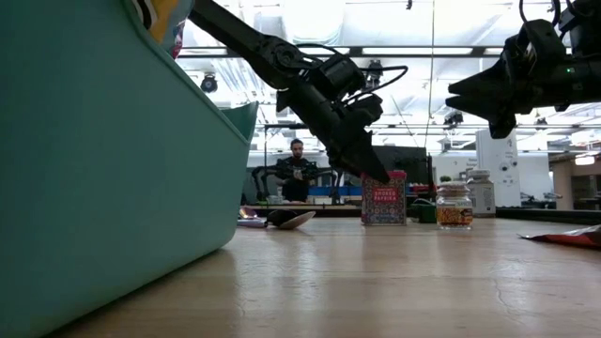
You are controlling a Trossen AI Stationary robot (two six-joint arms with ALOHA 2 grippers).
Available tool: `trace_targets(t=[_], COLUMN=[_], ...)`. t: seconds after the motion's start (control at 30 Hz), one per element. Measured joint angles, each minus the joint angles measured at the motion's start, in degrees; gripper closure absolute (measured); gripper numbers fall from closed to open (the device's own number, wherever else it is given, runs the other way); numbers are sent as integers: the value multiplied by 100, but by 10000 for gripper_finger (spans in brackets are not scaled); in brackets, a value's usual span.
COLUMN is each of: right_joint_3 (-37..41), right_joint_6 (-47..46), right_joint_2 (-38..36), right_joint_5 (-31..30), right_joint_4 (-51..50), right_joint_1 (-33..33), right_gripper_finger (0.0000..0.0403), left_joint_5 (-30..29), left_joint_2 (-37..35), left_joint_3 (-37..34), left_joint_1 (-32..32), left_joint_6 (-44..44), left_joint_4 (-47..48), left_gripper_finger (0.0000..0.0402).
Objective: Pick & Place Food Item
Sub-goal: Put the red seasoning can into the pink bin
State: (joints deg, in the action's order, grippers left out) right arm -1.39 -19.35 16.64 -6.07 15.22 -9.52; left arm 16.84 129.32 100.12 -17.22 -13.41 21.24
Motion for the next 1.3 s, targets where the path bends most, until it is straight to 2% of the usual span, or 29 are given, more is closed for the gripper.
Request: trace_targets(t=[0.37,0.6,0.83,1.03,1.17,1.3], right_joint_3=[0,0,0,0,1,1], right_joint_6=[-1,-1,-1,1,1,0], right_joint_2=[0,8,4,8,15,31], right_joint_5=[0,0,3,2,2,2], right_joint_4=[0,-2,-7,-4,-4,-4], right_joint_1=[2,0,2,0,1,1], right_gripper_finger=[261,261,261,261,261,261], left_joint_5=[6,-426,-1524,-2554,-3362,-3971], left_joint_2=[-419,-1244,-2362,-3280,-3887,-4590], left_joint_3=[0,-2,-2,-87,-444,-1103], left_joint_1=[-1,43,392,901,1306,1680], left_joint_6=[286,648,1175,2164,3181,3990], left_joint_4=[171,936,2243,3494,3923,4029], left_gripper_finger=[196,196,195,195,195,195])
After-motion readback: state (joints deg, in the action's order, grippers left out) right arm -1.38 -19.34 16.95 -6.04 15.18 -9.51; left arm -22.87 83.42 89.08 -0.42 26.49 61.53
